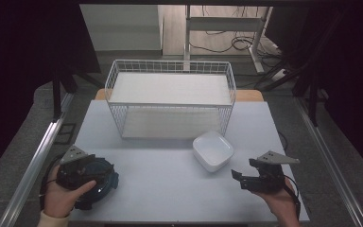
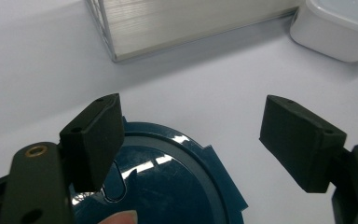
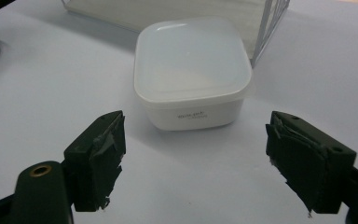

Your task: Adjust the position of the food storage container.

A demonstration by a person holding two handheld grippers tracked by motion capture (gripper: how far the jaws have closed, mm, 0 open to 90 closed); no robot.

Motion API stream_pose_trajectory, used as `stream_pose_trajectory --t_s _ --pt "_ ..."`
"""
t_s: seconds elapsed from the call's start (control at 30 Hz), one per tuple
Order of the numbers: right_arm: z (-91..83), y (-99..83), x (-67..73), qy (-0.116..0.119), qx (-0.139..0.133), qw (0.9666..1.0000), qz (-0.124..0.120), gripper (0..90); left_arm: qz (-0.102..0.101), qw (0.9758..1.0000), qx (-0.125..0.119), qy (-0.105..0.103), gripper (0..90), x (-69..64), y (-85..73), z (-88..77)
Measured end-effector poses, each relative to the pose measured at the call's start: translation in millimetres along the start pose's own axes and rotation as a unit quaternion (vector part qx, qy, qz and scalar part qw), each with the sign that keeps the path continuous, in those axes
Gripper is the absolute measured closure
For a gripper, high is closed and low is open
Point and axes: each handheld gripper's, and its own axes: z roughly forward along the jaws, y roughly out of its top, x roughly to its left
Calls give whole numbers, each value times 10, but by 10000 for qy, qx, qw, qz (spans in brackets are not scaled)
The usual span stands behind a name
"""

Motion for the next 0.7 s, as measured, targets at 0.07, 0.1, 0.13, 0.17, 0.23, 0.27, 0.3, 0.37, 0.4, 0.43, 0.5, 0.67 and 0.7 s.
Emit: stream_pose_trajectory --t_s 0.07,0.1,0.13,0.17,0.23,0.27,0.3,0.37,0.4,0.43,0.5,0.67,0.7 --pt "5 2 -3 0 47 10000 26 202 -7 10000 -11 -12 217 11 -2 -12" --pt "6 2 0 5 64 10000 57 203 -18 10000 -11 -7 217 19 -5 -18" --pt "11 1 0 18 83 9999 62 204 -26 10000 -8 -4 218 28 -8 -23" --pt "18 -1 4 18 114 9999 60 204 -36 10000 2 -3 220 35 -13 -24" --pt "32 -8 14 -9 173 9998 28 204 -47 10000 34 10 221 46 -22 -21" --pt "36 -11 19 -9 205 9998 35 204 -47 10000 34 10 221 46 -22 -21" --pt "42 -14 21 -9 215 9998 22 204 -60 10000 49 3 221 55 -26 -15" --pt "44 -16 22 -9 226 9997 17 204 -47 10000 56 -7 222 62 -25 -15" --pt "46 -22 21 -8 238 9997 45 204 -57 10000 61 -12 224 65 -24 -17" --pt "47 -25 21 -9 253 9997 61 204 -34 10000 91 3 226 81 -18 -30" --pt "56 -31 19 -5 286 9996 48 204 -23 9999 113 20 229 103 -13 -44" --pt "54 -46 -11 -25 282 9995 117 205 -91 9995 221 184 239 256 -23 -155" --pt "52 -47 -16 -32 271 9996 119 206 -101 9994 239 208 241 292 -26 -180"
